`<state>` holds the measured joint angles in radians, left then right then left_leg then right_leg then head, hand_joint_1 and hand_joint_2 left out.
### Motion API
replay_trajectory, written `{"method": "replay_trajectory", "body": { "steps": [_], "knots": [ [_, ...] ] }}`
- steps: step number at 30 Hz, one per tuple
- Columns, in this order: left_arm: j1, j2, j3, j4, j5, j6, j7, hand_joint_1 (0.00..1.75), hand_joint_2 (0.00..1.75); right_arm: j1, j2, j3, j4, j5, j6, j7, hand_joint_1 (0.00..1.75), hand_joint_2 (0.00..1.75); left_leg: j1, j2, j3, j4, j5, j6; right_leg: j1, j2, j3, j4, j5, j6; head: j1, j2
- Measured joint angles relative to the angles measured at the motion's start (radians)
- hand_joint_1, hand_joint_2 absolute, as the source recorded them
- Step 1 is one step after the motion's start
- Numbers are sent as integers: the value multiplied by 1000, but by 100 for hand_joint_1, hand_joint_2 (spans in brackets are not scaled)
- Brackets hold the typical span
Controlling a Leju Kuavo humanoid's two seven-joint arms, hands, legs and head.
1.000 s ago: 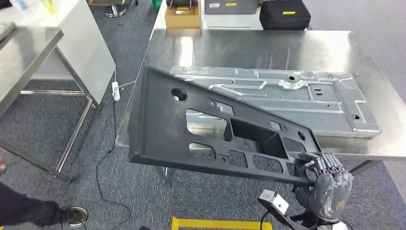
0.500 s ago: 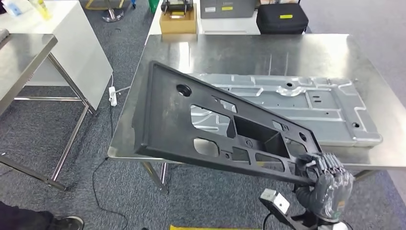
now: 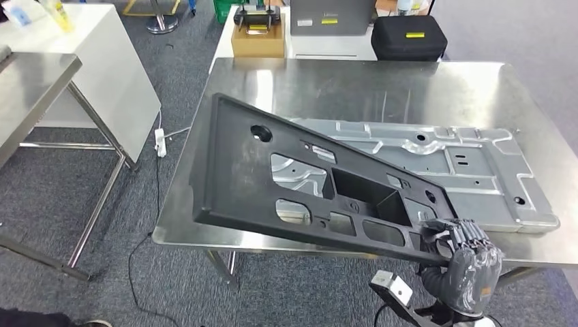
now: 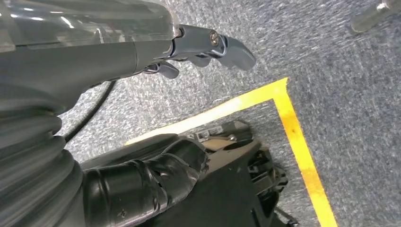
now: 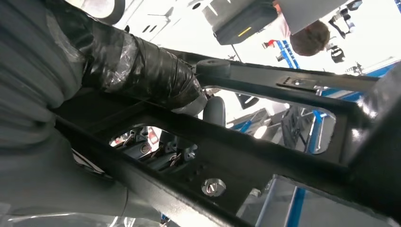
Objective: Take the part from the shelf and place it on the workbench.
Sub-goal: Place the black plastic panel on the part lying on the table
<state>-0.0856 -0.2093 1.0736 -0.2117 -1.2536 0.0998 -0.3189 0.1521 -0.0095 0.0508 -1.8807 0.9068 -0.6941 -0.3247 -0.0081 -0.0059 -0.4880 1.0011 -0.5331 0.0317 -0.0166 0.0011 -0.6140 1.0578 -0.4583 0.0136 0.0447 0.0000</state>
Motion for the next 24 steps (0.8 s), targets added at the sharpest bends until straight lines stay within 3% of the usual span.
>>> {"method": "replay_trajectory", "body": {
  "steps": [3,4,5,7,9,10,11,13,14,17,19,20,23,24],
  "knots": [
    [-5,0,0,0,-2,0,0,0,175,-2,-3,-4,0,0,0,5,175,175,2,2,6,4,-14,-15,0,3,10,-10,-10,-20,-1,0],
    [-6,0,-1,0,-3,1,0,0,175,-3,-4,-5,1,0,0,7,175,175,3,2,-3,27,-27,-21,-2,3,16,-14,-13,-25,-1,0],
    [-6,0,-1,0,-3,1,0,0,175,-5,-4,-6,0,0,0,9,175,175,5,2,-26,72,-46,-27,-3,2,23,-18,-16,-30,-2,0],
    [-5,0,-1,0,-3,1,0,0,175,-7,-5,-6,1,0,0,10,175,175,9,2,-109,209,-89,-36,-2,1,35,-20,-26,-37,-2,0],
    [-2,0,-1,0,-4,1,0,0,175,-8,-6,-6,4,-1,0,11,175,175,12,2,-180,295,-88,-38,0,2,49,-20,-39,-39,-2,0],
    [0,0,-1,0,-5,1,1,0,175,-8,-6,-6,5,-2,0,12,175,175,12,2,-192,285,-57,-36,1,3,59,-20,-46,-38,-2,0],
    [1,0,-1,0,-5,3,3,0,175,-9,-7,-6,6,-2,0,14,175,175,11,2,-186,239,-10,-32,2,5,71,-20,-53,-38,-2,0],
    [2,0,-1,0,-7,15,10,0,175,-12,-8,-6,8,-3,0,18,175,175,5,1,-150,114,77,-16,4,6,90,-22,-68,-34,-1,0],
    [1,0,-1,0,-9,24,16,0,175,-14,-8,-7,9,-3,0,20,175,175,1,1,-134,71,96,-7,4,7,94,-23,-74,-30,-1,0],
    [-3,0,-1,0,-12,43,30,0,175,-18,-8,-7,13,-3,0,23,175,175,-6,0,-117,30,91,8,2,7,96,-30,-79,-14,-1,0],
    [-2,0,-1,0,-10,43,30,0,175,-21,-11,-7,14,-3,0,25,175,175,0,1,-102,8,93,13,2,4,100,-26,-88,-4,0,0],
    [-2,0,-1,0,-9,40,27,0,175,-23,-13,-7,15,-3,-1,26,175,175,3,2,-93,-3,94,16,2,3,89,2,-104,0,1,0],
    [-5,-1,-1,0,-9,33,15,0,175,-27,-17,-7,23,-3,-1,27,172,175,5,3,-81,-8,86,24,0,3,-16,185,-173,8,2,0],
    [-5,-1,-2,0,-10,33,13,0,175,-26,-17,-7,26,-3,0,28,170,175,5,3,-78,-6,82,25,-1,3,-48,228,-177,11,2,0]
  ]
}}
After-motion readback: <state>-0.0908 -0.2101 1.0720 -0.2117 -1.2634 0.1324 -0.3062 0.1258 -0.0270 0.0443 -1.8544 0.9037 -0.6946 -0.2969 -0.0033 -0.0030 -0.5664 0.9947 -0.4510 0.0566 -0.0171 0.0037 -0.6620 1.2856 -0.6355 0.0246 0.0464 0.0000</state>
